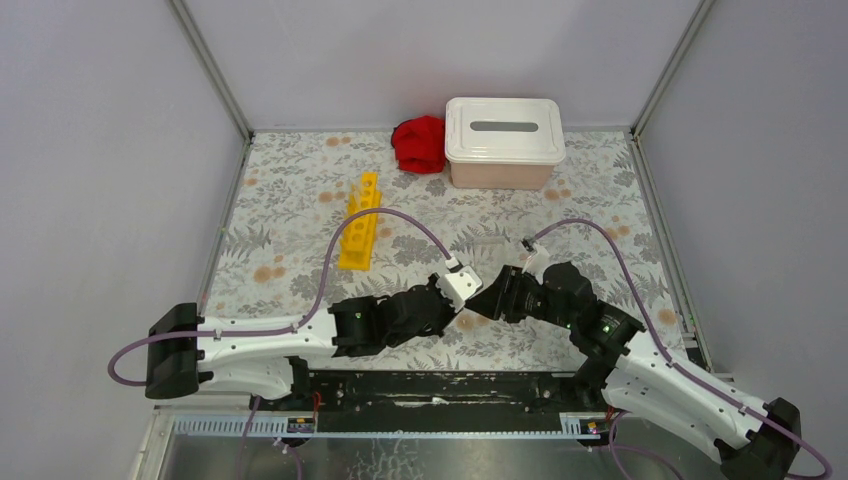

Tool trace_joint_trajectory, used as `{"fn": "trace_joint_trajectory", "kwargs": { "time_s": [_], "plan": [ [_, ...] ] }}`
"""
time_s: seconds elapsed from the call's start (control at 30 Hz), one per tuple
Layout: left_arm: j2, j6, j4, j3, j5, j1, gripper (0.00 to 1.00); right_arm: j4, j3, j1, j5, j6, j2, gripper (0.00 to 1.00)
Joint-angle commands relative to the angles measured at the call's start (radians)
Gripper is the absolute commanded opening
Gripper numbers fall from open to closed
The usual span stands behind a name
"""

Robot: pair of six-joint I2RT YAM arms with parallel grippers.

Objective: Organize the chemistry lab equipment

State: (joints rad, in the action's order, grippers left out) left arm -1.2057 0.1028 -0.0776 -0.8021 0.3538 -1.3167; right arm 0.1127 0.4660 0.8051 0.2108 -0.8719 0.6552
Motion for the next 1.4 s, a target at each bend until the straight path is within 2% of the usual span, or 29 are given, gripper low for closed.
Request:
{"fn": "trace_joint_trajectory", "kwargs": {
  "time_s": [0.0,0.77,1.2,1.37],
  "plan": [
    [0.018,-0.020,-0.003,-0.012,-0.024,-0.015,0.00,-0.091,0.006,0.005,0.044,-0.025,0.001,0.49],
    [0.031,-0.012,-0.003,0.005,-0.007,-0.055,0.00,-0.181,-0.018,0.005,0.031,-0.054,0.027,0.47],
    [0.025,-0.027,0.001,0.003,0.048,-0.056,0.00,-0.154,-0.022,0.005,0.033,-0.053,0.012,0.28],
    [0.024,-0.028,0.002,0.004,0.066,-0.056,0.00,-0.148,-0.025,0.005,0.032,-0.054,0.011,0.14]
  ]
}}
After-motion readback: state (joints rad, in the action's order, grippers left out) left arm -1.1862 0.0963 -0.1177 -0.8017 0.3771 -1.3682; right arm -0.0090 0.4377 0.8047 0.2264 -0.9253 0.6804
